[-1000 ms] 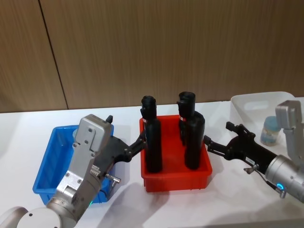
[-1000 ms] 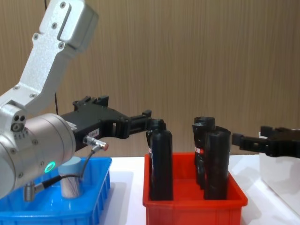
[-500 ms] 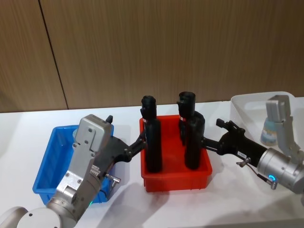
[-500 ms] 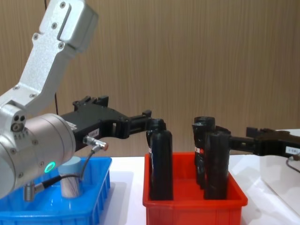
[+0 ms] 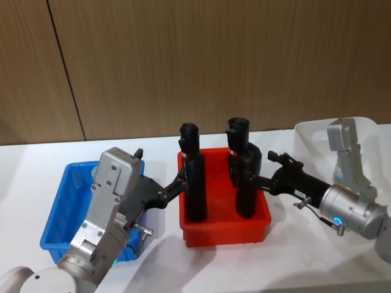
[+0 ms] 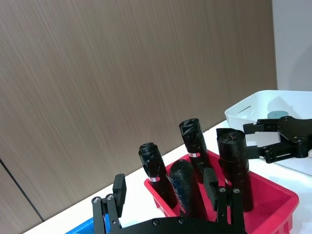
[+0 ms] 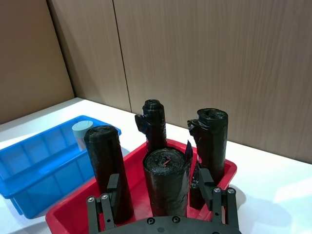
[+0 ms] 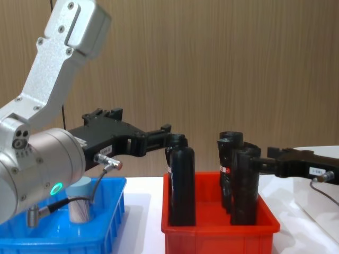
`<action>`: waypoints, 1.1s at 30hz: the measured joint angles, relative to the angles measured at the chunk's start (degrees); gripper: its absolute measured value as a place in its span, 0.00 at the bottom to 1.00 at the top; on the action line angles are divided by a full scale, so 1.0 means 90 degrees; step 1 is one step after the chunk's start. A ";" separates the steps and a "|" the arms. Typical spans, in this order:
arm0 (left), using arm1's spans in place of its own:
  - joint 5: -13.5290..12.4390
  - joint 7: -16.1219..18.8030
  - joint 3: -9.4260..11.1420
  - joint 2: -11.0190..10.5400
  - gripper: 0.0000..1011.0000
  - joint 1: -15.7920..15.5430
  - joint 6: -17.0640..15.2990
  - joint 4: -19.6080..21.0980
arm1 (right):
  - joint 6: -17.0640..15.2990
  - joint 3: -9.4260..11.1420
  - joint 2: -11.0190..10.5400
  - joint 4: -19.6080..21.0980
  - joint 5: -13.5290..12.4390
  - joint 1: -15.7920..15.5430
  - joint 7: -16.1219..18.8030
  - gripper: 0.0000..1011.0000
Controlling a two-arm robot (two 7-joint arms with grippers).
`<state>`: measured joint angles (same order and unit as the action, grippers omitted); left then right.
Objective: Pick the cotton swabs from the blue box and place them into the white box.
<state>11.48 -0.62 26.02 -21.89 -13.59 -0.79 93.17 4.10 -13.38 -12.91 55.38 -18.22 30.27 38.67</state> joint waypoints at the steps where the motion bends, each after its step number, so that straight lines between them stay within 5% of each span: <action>1: 0.0000 0.0000 0.0000 0.0000 0.99 0.0000 0.0000 0.0000 | 0.0014 -0.0007 0.0013 -0.0063 0.0006 0.0041 0.0011 0.99; 33: 0.0000 -0.0001 0.0000 0.0000 0.99 0.0000 0.0000 0.0000 | 0.0551 -0.0260 0.0425 -0.1818 0.0118 0.1141 0.0352 0.95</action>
<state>11.48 -0.63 26.02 -21.90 -13.59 -0.80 93.17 9.07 -15.72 -9.09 39.02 -17.16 40.54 41.83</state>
